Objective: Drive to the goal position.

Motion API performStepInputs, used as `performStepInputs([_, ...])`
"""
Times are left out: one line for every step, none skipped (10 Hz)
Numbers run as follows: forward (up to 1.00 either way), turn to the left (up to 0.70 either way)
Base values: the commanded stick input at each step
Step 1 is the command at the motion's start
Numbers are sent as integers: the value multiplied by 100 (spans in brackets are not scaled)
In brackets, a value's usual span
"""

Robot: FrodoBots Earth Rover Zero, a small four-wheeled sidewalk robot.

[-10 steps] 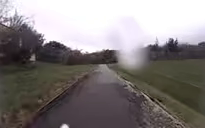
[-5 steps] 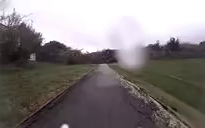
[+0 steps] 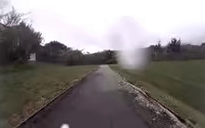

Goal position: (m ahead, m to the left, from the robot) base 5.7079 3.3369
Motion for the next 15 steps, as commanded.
performStepInputs([70,0])
performStepInputs([70,0])
performStepInputs([70,0])
performStepInputs([70,0])
performStepInputs([70,0])
performStepInputs([70,0])
performStepInputs([70,0])
performStepInputs([70,0])
performStepInputs([70,0])
performStepInputs([70,0])
performStepInputs([70,0])
performStepInputs([70,0])
performStepInputs([70,0])
performStepInputs([70,0])
performStepInputs([70,0])
